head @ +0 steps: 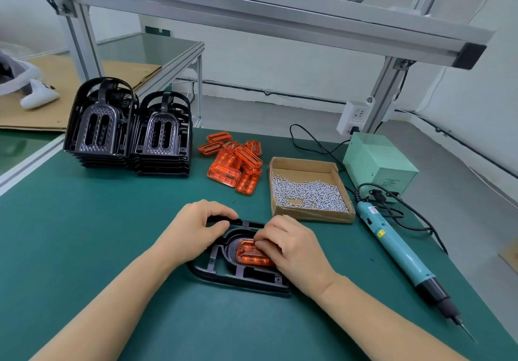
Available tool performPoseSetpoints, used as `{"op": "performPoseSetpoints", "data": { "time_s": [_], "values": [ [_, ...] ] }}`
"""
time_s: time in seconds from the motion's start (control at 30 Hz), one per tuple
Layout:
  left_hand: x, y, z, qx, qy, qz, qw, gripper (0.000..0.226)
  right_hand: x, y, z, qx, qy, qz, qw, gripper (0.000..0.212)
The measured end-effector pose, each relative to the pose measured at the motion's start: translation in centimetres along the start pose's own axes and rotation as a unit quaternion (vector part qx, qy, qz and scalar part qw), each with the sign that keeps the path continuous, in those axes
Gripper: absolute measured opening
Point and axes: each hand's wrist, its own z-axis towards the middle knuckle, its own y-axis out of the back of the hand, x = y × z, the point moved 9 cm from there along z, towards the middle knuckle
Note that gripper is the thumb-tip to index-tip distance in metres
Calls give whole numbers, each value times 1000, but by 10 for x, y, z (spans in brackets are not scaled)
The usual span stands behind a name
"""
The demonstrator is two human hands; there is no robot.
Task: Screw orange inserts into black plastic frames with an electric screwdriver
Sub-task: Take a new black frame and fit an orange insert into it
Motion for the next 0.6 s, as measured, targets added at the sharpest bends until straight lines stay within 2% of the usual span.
{"op": "performPoseSetpoints", "data": {
  "time_s": [0.1, 0.3, 0.47, 0.53, 0.6],
  "values": [
    [-4, 0, 0, -5, 3, 38, 999, 25, -8, 4, 2, 59, 4, 9, 998, 19],
    [-1, 4, -8, -70, 40, 35, 996, 27, -34, 1, -15, 121, -78, 29, 989, 29],
    [-6, 5, -11, -78, 38, 59, 995, 24, -41, 4, -19, 117, -129, 91, 981, 37],
    [-15, 7, -12, -84, 6, 96, 992, 19, -50, 22, -20, 73, -161, 112, 978, 38],
    [-30, 2, -12, -72, -43, 137, 987, 22, -70, 52, -25, 3, -208, 85, 974, 35]
  ]
}}
